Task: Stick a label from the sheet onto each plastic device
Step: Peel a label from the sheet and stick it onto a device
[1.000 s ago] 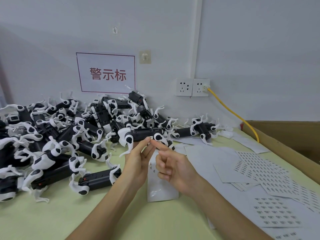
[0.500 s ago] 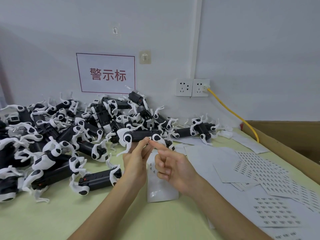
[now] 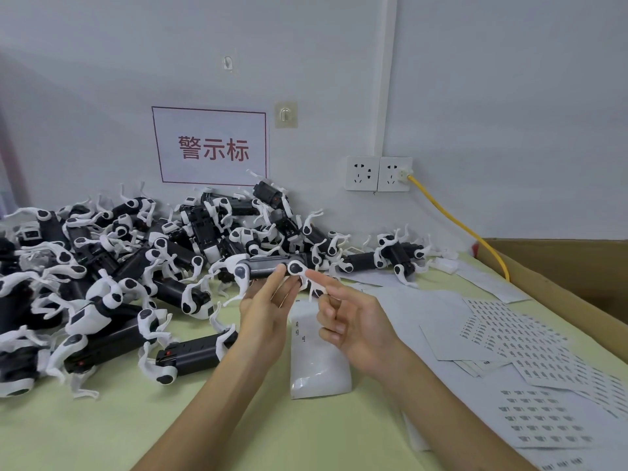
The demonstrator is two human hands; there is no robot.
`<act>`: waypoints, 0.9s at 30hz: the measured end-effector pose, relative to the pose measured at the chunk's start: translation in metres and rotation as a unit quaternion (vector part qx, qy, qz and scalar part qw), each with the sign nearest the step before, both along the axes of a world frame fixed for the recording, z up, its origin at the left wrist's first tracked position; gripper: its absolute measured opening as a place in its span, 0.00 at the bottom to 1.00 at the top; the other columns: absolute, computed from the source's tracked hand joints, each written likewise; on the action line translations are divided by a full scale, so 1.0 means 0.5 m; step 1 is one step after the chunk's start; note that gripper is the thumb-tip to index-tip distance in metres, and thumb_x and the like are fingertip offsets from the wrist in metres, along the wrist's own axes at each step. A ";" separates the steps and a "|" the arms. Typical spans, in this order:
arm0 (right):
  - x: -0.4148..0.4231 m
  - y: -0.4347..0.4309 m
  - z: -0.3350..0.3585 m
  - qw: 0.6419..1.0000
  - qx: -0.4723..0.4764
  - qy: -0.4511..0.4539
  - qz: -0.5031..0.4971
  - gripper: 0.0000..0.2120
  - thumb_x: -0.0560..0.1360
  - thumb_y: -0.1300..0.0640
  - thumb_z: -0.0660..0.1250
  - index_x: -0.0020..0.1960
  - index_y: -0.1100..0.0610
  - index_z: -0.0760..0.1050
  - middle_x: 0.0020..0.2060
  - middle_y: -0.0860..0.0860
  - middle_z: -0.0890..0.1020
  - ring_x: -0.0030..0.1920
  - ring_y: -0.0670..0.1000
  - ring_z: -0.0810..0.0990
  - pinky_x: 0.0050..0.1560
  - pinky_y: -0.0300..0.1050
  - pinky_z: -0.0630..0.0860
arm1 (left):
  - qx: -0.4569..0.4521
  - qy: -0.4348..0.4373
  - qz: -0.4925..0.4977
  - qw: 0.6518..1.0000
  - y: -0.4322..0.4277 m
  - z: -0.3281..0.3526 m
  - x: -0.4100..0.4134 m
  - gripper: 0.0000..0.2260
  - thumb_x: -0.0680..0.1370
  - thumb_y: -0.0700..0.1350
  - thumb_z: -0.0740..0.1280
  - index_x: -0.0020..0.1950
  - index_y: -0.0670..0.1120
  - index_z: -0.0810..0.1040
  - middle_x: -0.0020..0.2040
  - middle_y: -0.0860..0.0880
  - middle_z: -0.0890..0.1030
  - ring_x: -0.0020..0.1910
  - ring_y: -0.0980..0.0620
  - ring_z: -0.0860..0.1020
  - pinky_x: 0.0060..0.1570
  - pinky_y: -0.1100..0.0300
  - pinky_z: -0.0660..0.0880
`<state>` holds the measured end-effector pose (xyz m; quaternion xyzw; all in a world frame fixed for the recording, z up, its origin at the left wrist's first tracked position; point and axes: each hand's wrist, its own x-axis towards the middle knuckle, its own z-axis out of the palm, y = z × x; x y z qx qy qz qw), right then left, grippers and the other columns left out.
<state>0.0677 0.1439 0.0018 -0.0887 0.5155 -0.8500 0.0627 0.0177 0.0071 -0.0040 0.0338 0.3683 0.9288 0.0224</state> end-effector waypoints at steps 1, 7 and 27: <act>-0.001 0.001 0.000 1.000 -0.005 0.000 -0.004 0.20 0.72 0.55 0.65 0.63 0.54 0.81 0.30 0.49 0.69 0.27 0.46 0.59 0.28 0.38 0.59 | -0.018 0.009 -0.004 1.000 0.002 -0.001 0.002 0.10 0.79 0.39 0.69 0.60 0.39 0.76 0.56 0.39 0.83 0.52 0.51 0.85 0.65 0.55 0.77; 0.000 0.009 0.007 0.999 -0.033 -0.002 -0.025 0.17 0.70 0.55 0.66 0.57 0.56 0.84 0.29 0.50 0.69 0.27 0.47 0.60 0.27 0.39 0.59 | -0.098 0.028 0.007 0.995 0.005 -0.004 0.007 0.10 0.81 0.42 0.68 0.57 0.38 0.75 0.46 0.40 0.82 0.49 0.49 0.84 0.66 0.54 0.76; -0.006 0.005 0.007 0.936 0.231 0.116 -0.240 0.16 0.76 0.55 0.73 0.63 0.46 0.79 0.49 0.37 0.83 0.48 0.37 0.81 0.44 0.28 0.73 | -0.147 0.076 -0.048 0.985 0.016 -0.009 0.014 0.20 0.81 0.54 0.65 0.56 0.36 0.79 0.49 0.42 0.87 0.54 0.43 0.85 0.61 0.53 0.79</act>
